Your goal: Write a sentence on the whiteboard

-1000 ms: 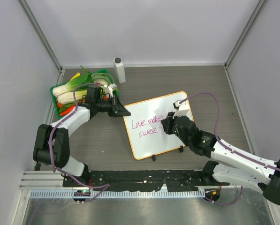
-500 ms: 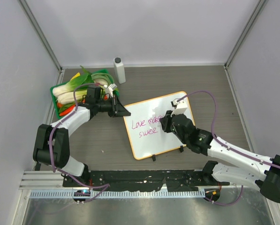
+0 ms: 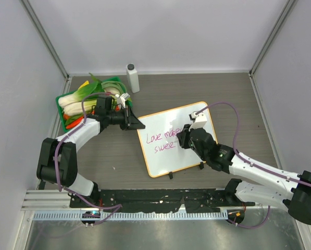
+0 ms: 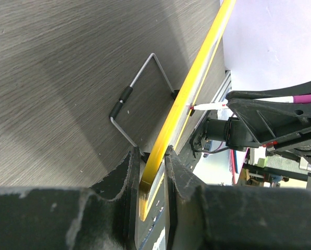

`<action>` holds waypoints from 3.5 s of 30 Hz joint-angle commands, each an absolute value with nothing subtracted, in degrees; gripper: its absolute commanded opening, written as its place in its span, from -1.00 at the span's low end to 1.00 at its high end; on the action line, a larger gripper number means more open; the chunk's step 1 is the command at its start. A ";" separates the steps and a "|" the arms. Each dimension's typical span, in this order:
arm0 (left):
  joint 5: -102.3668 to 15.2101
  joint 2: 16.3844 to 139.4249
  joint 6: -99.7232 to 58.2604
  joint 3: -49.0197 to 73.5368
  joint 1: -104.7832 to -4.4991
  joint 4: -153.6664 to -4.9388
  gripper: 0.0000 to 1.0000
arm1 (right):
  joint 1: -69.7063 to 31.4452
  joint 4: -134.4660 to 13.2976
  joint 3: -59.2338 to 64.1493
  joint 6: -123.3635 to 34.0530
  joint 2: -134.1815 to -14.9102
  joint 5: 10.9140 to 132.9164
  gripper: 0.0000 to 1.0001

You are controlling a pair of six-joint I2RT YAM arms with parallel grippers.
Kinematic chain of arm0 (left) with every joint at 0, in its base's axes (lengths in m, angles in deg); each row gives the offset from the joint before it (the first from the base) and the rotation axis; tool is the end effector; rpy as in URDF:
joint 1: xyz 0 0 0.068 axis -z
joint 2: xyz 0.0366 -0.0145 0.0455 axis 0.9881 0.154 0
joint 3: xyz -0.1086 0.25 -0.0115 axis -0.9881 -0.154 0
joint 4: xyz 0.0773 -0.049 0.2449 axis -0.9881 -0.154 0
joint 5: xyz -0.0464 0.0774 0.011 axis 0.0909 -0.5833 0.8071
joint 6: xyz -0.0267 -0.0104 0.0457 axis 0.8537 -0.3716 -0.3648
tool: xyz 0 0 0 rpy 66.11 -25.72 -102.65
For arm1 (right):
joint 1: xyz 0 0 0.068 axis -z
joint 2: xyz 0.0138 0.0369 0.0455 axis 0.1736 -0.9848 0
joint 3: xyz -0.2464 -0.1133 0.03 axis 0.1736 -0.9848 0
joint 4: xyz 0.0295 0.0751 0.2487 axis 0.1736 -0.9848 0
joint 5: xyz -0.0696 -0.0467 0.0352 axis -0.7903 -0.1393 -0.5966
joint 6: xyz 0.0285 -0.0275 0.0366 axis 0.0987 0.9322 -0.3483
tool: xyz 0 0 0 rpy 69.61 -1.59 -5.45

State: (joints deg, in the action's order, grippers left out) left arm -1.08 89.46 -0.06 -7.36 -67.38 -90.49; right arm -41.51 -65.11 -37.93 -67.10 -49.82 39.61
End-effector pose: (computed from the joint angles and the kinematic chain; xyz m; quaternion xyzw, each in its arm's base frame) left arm 0.2965 -0.1010 0.2217 0.0336 0.8465 -0.5018 0.1744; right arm 0.1480 0.1624 0.2540 -0.0493 0.8357 0.1962 0.5106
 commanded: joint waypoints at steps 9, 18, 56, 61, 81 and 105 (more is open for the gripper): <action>-10.71 91.09 -2.96 -8.93 -66.38 -95.64 -1.00 | -41.24 -64.29 -39.16 -68.51 -50.16 37.12 -0.97; -10.71 90.92 -2.96 -9.02 -66.46 -95.64 -1.00 | -40.54 -67.45 -39.34 -68.87 -48.57 34.57 -0.97; -10.44 91.44 -3.04 -8.93 -66.46 -95.29 -1.00 | -40.28 -64.21 -36.35 -68.95 -50.77 37.29 -0.97; -10.44 91.53 -2.87 -9.20 -66.46 -95.12 -1.00 | -40.28 -65.44 -38.46 -69.74 -49.63 37.99 -0.97; -10.62 91.53 -2.95 -8.93 -66.02 -95.56 -1.00 | -40.28 -69.83 -41.01 -71.94 -47.08 40.55 -0.97; -10.71 91.71 -3.04 -8.85 -65.76 -95.73 -1.00 | -40.28 -72.30 -39.52 -70.62 -45.32 36.59 -0.97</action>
State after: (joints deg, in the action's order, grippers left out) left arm -1.08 89.52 -0.08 -7.36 -66.88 -90.42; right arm -40.39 -70.36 -40.21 -71.80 -45.58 40.33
